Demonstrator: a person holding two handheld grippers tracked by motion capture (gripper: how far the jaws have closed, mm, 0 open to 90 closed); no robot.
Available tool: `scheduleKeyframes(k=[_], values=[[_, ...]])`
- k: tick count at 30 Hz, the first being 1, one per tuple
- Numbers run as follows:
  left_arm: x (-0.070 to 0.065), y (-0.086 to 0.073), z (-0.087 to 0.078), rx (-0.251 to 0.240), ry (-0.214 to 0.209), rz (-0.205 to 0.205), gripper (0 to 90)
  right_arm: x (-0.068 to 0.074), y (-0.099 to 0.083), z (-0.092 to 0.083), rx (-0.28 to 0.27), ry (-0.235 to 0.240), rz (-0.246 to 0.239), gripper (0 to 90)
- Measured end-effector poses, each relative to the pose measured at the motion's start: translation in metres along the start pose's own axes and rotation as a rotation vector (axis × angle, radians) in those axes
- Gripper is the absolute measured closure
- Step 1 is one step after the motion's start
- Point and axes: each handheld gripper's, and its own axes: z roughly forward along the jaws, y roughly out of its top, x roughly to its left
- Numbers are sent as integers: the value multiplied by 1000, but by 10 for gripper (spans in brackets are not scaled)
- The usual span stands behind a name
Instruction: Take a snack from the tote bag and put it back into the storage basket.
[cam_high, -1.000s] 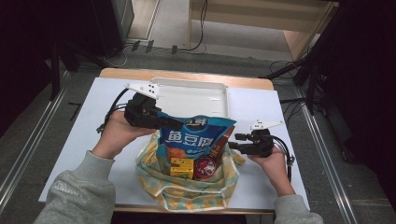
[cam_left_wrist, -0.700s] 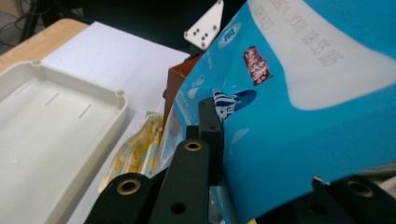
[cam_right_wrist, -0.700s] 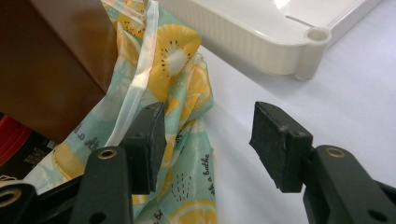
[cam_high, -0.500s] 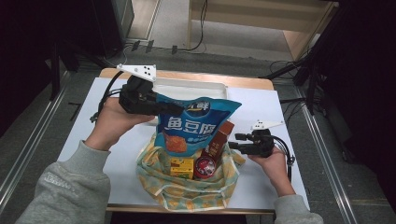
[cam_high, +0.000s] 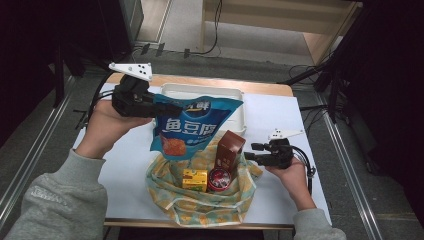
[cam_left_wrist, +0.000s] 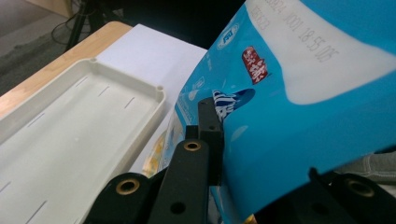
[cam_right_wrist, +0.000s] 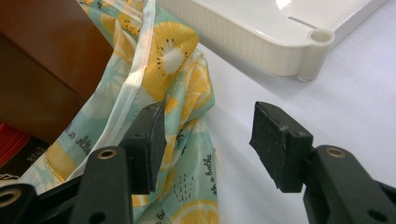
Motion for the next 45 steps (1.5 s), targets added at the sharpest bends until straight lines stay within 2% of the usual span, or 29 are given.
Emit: scheduleKeyframes(k=[5,10,14,22,24,32,41,45], values=[[10,-4,-8,-15,22,-39,882,1,0,1,0,1,-3,454],[23,-5,-12,-7,51,-71,882,1,0,1,3,2,-2,454],[31,-3,-13,-11,79,-84,883,1,0,1,2,1,-3,454],[50,8,-11,15,112,-103,884,1,1,1,-1,0,-3,454],[61,13,-8,14,126,-120,884,1,1,1,0,1,-1,454],[84,24,0,-3,139,-147,884,2,1,0,-2,5,-7,454],[107,38,19,10,162,-158,883,2,1,1,-2,9,-10,454],[115,40,25,3,159,-158,883,3,1,1,-4,8,-12,454]])
